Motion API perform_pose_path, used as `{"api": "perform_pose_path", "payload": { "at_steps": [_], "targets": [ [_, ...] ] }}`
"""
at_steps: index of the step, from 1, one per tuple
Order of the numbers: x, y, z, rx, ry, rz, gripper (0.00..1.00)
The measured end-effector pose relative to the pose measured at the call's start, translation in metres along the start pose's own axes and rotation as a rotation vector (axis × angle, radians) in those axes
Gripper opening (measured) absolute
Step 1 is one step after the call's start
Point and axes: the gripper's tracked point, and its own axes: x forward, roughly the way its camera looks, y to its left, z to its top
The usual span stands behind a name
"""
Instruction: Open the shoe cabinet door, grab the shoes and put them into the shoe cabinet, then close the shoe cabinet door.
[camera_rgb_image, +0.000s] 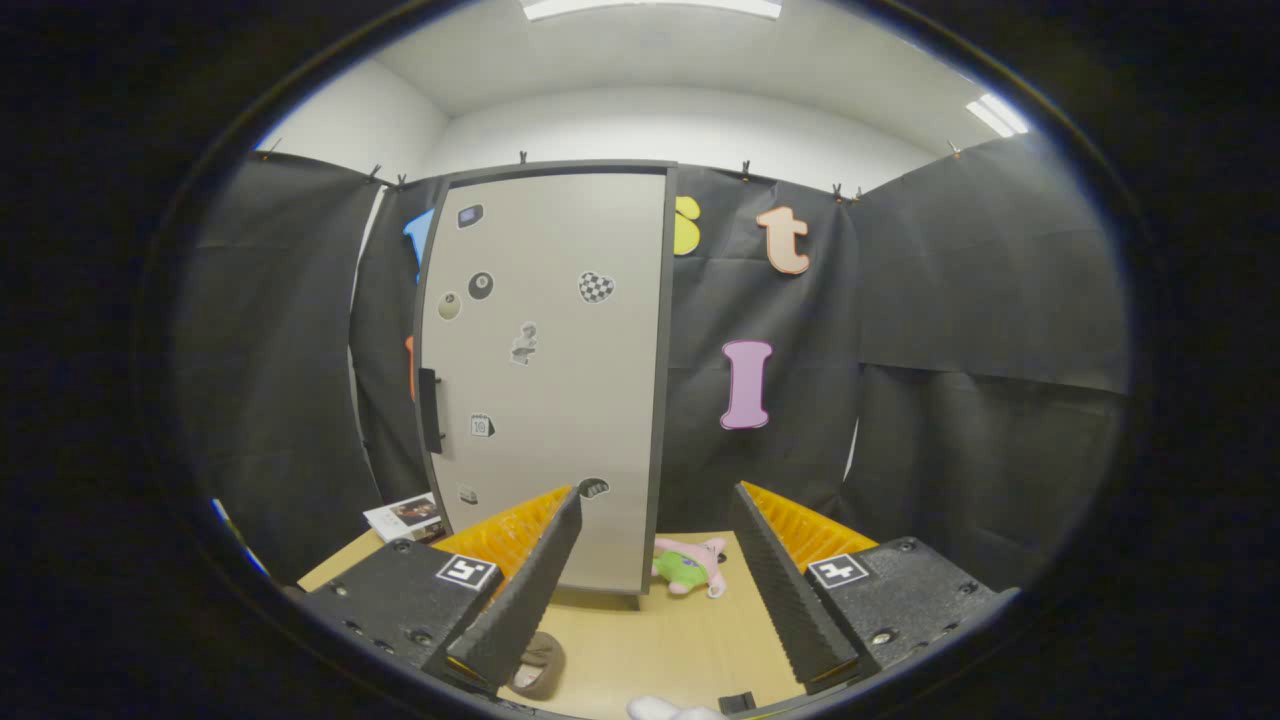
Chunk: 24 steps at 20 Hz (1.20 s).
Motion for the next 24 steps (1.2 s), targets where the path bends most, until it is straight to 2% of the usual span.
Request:
{"api": "perform_pose_path", "payload": {
  "at_steps": [6,17,24],
  "targets": [
    [0.023,0.038,0.001,0.003,0.0,0.028,0.98],
    [0.121,0.225,0.003,0.051,-0.023,0.253,0.98],
    [0.203,0.31,-0.005,0.06,0.013,0.272,0.98]
  ]
}}
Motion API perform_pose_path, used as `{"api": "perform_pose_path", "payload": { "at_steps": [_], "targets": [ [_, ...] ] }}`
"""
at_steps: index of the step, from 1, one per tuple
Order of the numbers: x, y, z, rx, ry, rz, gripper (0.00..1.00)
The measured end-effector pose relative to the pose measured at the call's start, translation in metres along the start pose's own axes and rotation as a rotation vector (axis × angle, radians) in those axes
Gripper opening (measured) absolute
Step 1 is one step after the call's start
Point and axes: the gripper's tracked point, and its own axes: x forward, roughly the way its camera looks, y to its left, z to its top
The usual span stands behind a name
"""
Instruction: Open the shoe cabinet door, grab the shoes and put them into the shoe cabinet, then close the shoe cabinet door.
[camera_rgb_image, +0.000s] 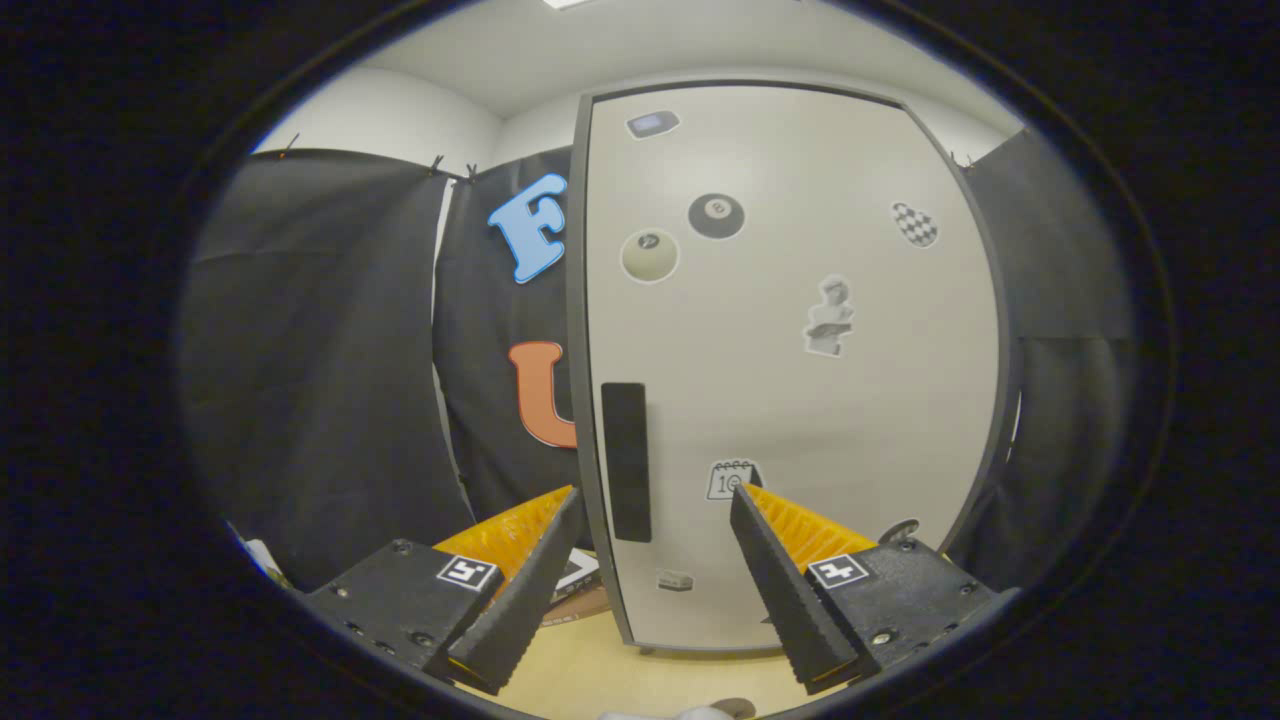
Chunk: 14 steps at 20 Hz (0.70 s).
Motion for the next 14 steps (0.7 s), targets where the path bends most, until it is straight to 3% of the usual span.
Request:
{"api": "perform_pose_path", "payload": {
  "at_steps": [6,10,11,12,13,14],
  "targets": [
    [0.062,0.003,-0.004,0.017,0.042,-0.05,0.9],
    [0.069,0.001,-0.003,0.026,0.045,-0.079,0.7],
    [0.07,0.005,-0.005,0.031,0.046,-0.063,0.58],
    [0.07,0.006,-0.004,0.034,0.045,-0.066,0.55],
    [0.069,0.005,-0.006,0.02,0.047,-0.076,0.41],
    [0.069,0.002,-0.005,0.013,0.038,-0.079,0.39]
  ]
}}
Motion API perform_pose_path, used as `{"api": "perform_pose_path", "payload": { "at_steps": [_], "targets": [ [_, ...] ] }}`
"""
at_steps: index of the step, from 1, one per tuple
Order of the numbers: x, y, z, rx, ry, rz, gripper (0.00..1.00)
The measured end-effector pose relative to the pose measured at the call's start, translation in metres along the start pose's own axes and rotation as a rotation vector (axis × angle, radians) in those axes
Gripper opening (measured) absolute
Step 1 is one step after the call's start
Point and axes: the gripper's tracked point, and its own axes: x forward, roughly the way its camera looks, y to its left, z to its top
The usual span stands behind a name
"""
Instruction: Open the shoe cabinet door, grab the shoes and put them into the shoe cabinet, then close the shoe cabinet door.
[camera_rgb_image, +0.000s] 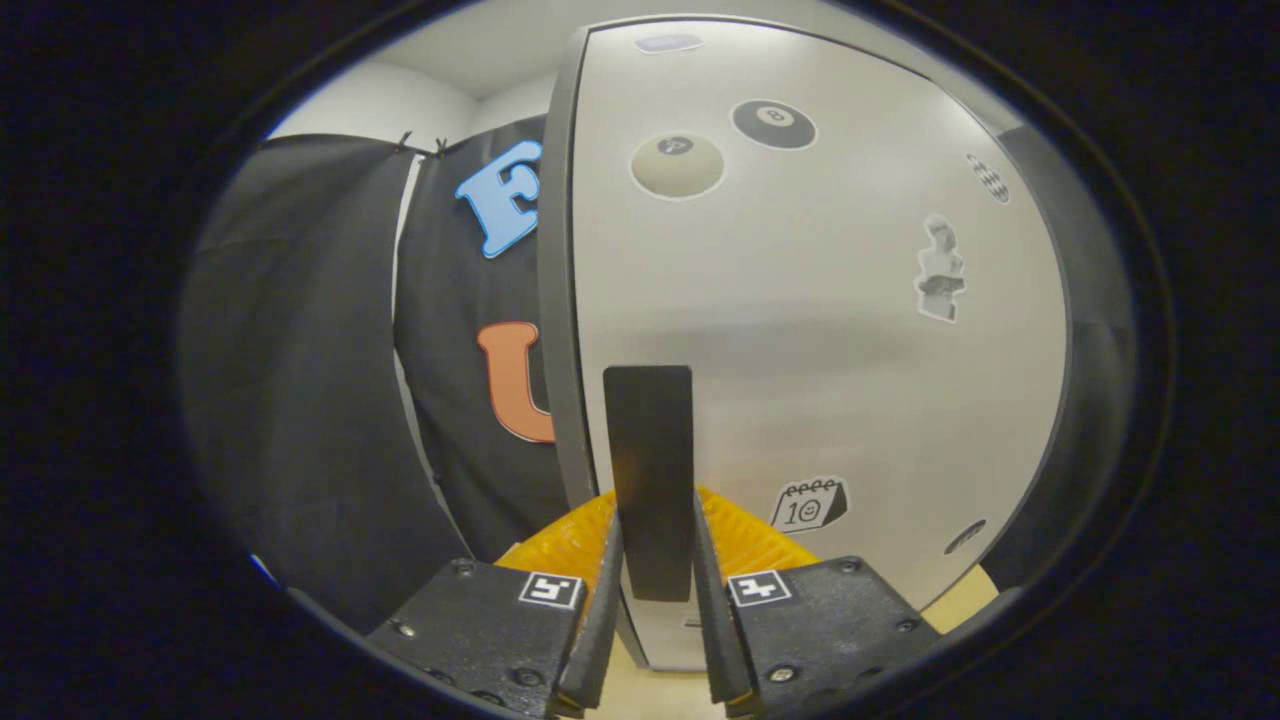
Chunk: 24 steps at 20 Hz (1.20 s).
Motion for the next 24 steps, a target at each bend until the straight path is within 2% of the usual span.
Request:
{"api": "perform_pose_path", "payload": {
  "at_steps": [3,7,15,20,24],
  "targets": [
    [-0.006,0.001,-0.002,0.02,0.019,0.049,0.31],
    [-0.029,0.003,-0.005,0.011,0.027,0.132,0.27],
    [-0.107,-0.004,-0.008,0.019,0.01,0.263,0.26],
    [-0.138,-0.023,-0.011,0.04,0.01,0.288,0.26],
    [-0.16,-0.043,-0.015,0.048,0.006,0.276,0.26]
  ]
}}
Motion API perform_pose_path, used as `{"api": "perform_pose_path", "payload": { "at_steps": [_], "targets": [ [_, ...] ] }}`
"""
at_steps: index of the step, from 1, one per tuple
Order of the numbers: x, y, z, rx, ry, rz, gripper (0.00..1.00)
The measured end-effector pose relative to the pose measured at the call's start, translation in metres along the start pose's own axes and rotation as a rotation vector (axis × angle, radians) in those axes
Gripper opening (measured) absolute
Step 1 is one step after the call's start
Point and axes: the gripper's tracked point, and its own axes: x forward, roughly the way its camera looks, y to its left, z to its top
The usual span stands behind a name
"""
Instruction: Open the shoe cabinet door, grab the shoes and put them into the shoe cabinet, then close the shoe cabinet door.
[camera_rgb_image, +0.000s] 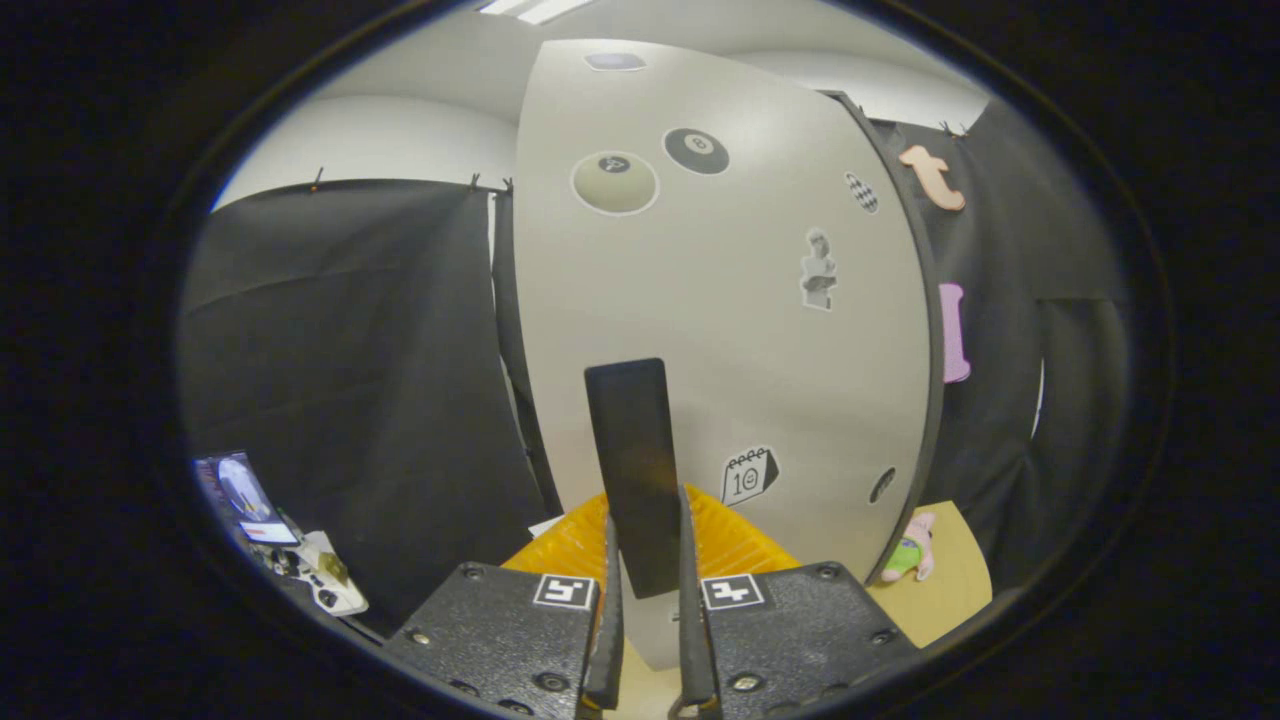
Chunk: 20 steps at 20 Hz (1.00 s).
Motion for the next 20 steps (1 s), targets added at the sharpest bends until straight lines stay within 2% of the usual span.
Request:
{"api": "perform_pose_path", "payload": {
  "at_steps": [6,10,14,18,20],
  "targets": [
    [-0.04,-0.032,0.0,0.009,-0.009,-0.075,0.24],
    [-0.057,-0.058,0.003,-0.026,-0.021,-0.162,0.17],
    [-0.06,-0.077,0.004,-0.042,-0.027,-0.212,0.1],
    [-0.066,-0.102,0.006,-0.076,-0.035,-0.248,0.08],
    [-0.07,-0.099,0.006,-0.057,-0.032,-0.222,0.07]
  ]
}}
